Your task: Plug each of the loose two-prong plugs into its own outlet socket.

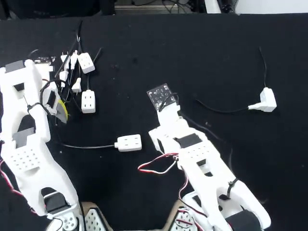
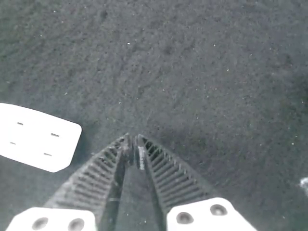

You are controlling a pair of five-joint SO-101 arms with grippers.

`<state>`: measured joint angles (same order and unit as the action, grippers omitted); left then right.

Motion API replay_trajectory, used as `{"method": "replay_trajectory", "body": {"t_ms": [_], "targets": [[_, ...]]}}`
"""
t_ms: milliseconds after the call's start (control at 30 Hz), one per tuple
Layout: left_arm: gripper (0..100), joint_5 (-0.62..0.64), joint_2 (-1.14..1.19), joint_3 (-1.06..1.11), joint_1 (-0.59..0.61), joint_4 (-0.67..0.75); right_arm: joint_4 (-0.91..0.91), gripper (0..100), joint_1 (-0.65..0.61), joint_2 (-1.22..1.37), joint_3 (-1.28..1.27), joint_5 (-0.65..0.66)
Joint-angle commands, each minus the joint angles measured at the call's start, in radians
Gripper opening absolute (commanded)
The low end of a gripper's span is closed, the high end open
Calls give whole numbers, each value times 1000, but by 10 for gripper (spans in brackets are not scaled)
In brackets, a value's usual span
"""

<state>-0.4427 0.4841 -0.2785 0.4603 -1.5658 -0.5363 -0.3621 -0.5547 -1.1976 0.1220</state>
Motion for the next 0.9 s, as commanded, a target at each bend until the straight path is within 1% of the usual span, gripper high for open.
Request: {"method": "replay_trajectory", "body": {"t_ms": [0,33,67,300,500,667,867], "targets": [[70,6,-5,-2,-13,5,25,15,9,-45,13,-5],[39,8,-3,-1,-13,5,25,15,9,-45,13,-5],[30,8,-2,2,-13,5,25,15,9,-45,13,-5],[30,2,-12,62,7,6,25,15,9,-45,13,-5],[30,-5,-15,44,101,5,25,15,9,-45,13,-5],[30,-100,-107,47,183,-64,25,15,9,-45,13,-5],[30,-192,-298,73,332,-150,25,15,9,-45,13,-5]]}}
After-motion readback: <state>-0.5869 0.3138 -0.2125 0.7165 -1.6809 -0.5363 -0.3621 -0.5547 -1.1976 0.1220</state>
